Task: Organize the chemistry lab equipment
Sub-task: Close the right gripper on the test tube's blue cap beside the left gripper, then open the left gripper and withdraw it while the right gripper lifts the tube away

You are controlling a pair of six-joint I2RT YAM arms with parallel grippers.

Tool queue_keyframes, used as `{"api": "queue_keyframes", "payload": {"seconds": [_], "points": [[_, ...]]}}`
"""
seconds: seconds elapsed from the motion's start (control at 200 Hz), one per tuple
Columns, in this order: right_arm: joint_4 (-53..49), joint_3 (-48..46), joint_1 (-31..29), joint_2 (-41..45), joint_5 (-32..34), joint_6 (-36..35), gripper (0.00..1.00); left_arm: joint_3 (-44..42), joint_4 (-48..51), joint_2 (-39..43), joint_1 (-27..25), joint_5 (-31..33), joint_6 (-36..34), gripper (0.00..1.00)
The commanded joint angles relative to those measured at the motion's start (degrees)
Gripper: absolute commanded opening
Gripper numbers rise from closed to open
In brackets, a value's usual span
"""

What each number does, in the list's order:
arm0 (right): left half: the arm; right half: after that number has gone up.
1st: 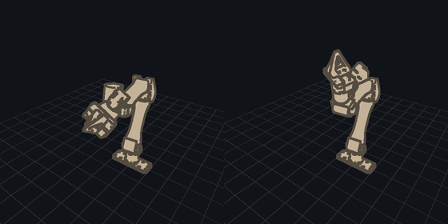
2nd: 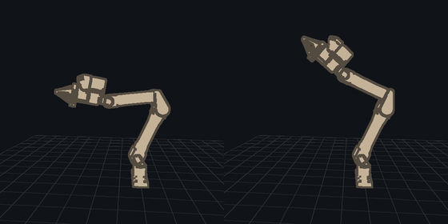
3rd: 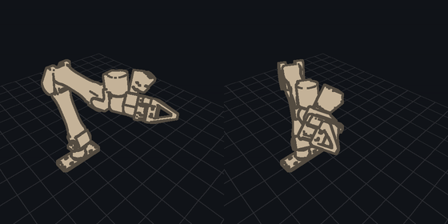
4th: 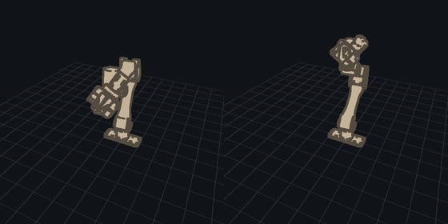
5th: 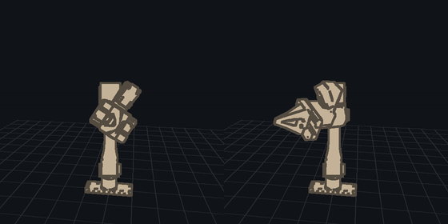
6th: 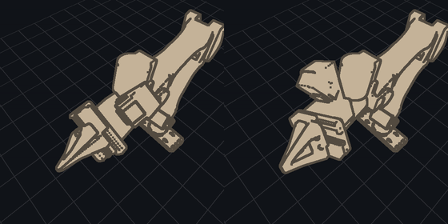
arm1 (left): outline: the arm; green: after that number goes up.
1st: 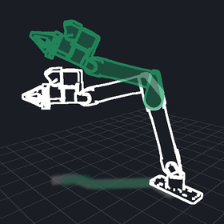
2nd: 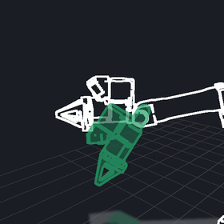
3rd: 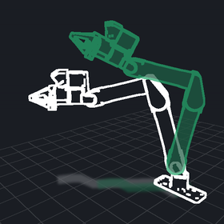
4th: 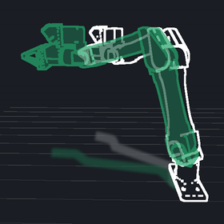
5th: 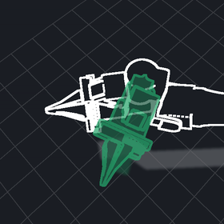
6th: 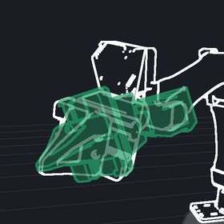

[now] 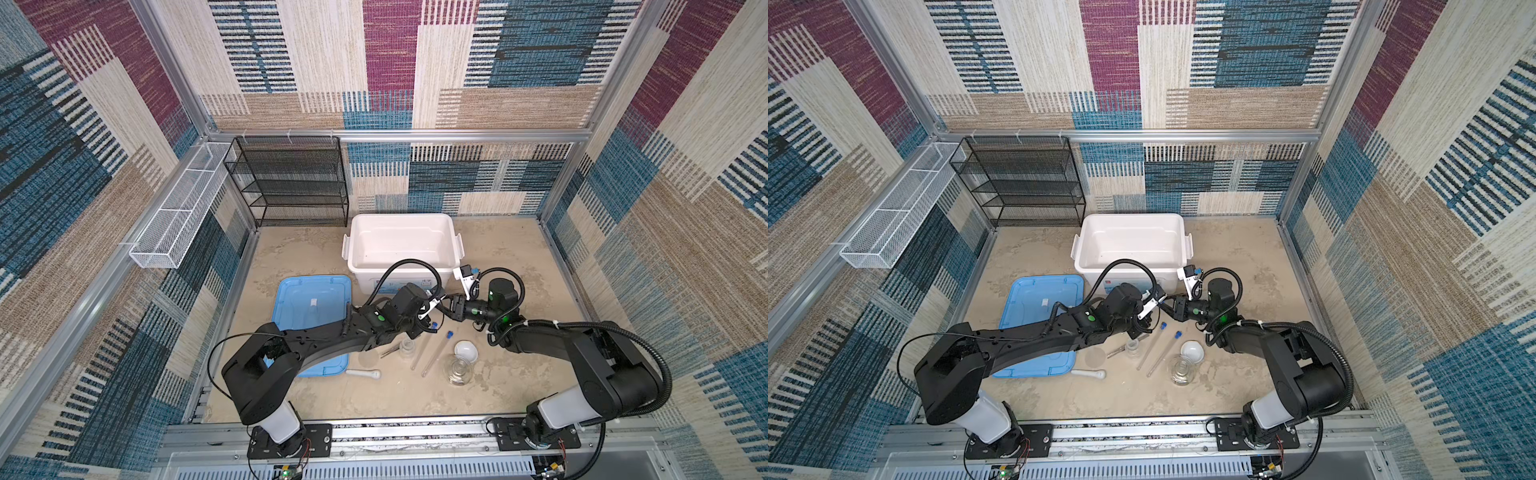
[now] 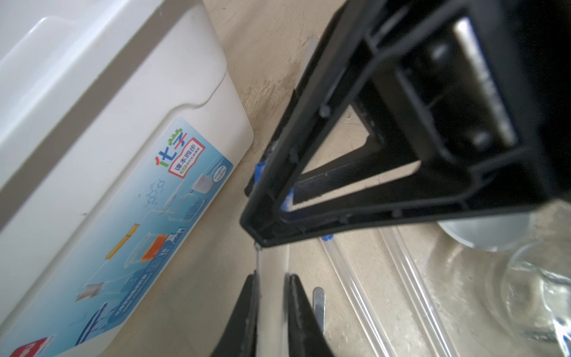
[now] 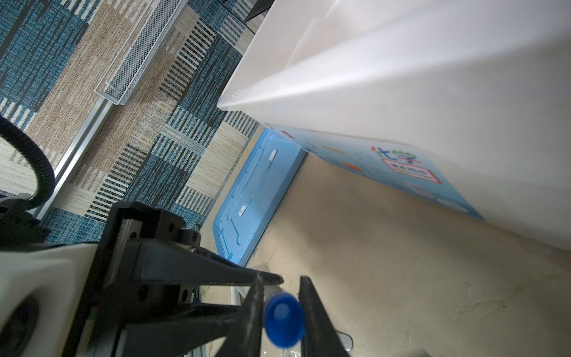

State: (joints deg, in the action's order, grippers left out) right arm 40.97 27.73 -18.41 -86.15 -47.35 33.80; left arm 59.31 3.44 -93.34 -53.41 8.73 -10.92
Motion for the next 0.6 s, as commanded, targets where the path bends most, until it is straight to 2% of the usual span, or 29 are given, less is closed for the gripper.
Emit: {"api": "queue_keyframes", "payload": {"seconds": [0.0, 0.205, 0.3, 0.376, 0.596], "points": [[1.3, -0.1, -0.1, 0.1, -0.5, 0.2, 0.21, 0.2, -2.1, -0.1, 0.0, 1.0, -0.8, 0.17], [-2.5, 0.6, -0.1, 1.8, 1.9, -1.6, 0.19, -0.1, -1.7, 0.3, 0.0, 2.8, 0.0, 0.2], [-5.4, 1.1, -0.1, 3.4, 4.0, -3.0, 0.19, -0.5, -1.5, 1.0, 0.0, 4.5, 0.8, 0.33], [-8.0, 1.5, 0.0, 5.0, 5.5, -4.4, 0.19, -1.9, -2.2, 2.5, 0.1, 4.9, 1.6, 0.48], [-19.8, 4.8, -0.1, 12.5, 12.5, -10.5, 0.19, -9.7, -9.3, 8.9, -0.1, 8.7, 3.3, 0.74]]}}
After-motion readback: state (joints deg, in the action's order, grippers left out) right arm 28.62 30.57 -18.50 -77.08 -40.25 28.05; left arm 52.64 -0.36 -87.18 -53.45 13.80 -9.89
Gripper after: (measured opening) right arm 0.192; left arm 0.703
